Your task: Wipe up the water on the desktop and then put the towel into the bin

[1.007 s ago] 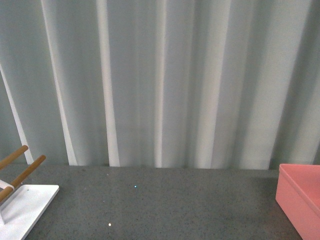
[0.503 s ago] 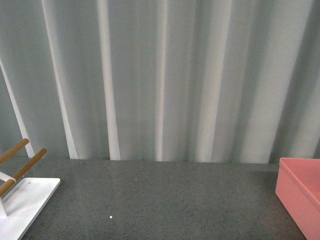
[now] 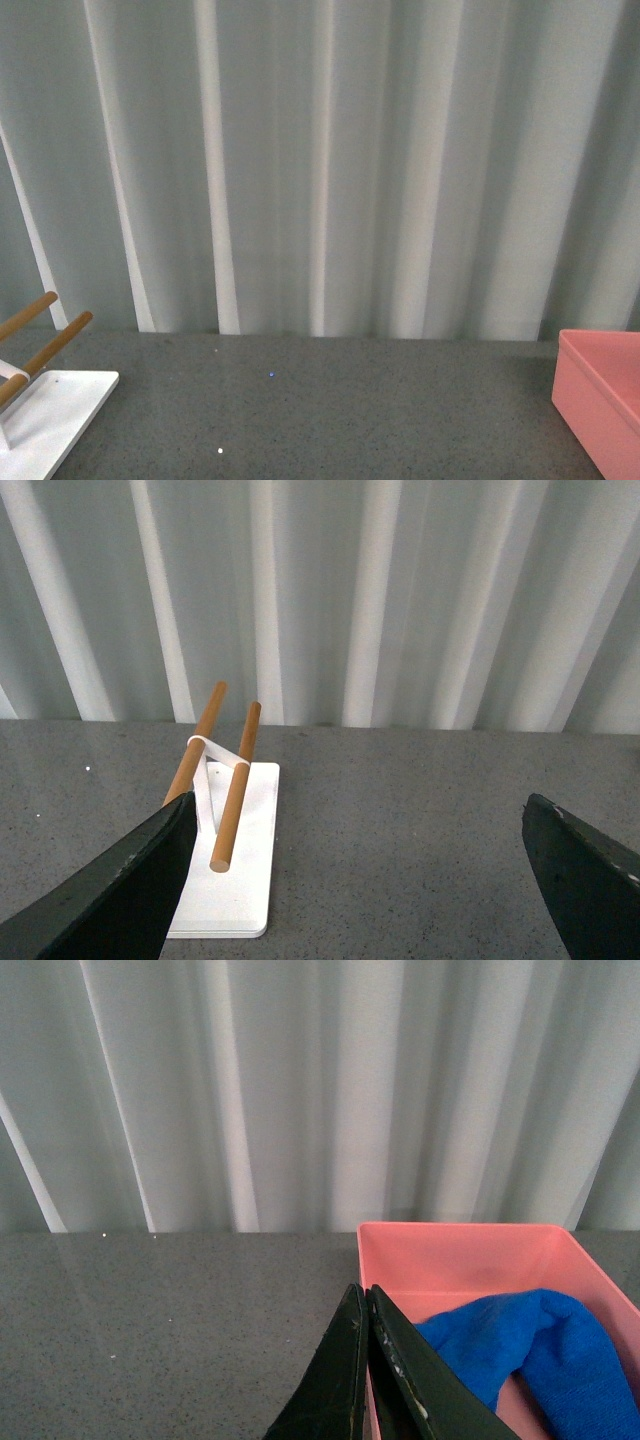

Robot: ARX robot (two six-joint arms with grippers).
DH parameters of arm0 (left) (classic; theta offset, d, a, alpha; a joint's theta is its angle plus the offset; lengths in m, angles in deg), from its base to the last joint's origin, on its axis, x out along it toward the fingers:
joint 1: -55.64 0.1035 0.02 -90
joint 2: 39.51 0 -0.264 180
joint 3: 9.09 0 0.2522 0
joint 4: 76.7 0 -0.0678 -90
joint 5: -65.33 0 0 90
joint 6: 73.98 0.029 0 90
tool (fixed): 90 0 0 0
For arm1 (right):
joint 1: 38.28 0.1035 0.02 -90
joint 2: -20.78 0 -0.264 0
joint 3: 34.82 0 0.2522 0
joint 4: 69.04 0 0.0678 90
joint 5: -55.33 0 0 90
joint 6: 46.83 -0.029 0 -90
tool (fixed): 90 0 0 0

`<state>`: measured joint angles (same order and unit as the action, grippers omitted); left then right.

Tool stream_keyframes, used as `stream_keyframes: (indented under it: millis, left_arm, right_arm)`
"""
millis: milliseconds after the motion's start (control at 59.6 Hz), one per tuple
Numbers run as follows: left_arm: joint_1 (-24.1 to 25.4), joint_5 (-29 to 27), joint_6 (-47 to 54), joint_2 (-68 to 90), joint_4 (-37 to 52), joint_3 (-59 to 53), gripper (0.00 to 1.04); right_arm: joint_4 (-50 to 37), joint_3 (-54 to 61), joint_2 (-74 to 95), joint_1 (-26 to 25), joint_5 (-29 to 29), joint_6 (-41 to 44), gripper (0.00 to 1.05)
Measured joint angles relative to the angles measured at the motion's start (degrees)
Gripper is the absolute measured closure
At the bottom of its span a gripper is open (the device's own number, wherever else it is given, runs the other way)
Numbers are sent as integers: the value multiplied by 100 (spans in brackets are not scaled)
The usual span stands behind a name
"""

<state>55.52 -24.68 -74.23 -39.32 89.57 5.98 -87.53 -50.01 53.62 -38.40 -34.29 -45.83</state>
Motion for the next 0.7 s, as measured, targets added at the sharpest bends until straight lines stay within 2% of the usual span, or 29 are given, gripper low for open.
stream_keyframes:
  millis: [705]
  left_arm:
    - [0,0,-2,0,0,0,7]
  right_arm:
    - [1862,11,-1941,2,-15,-37,101]
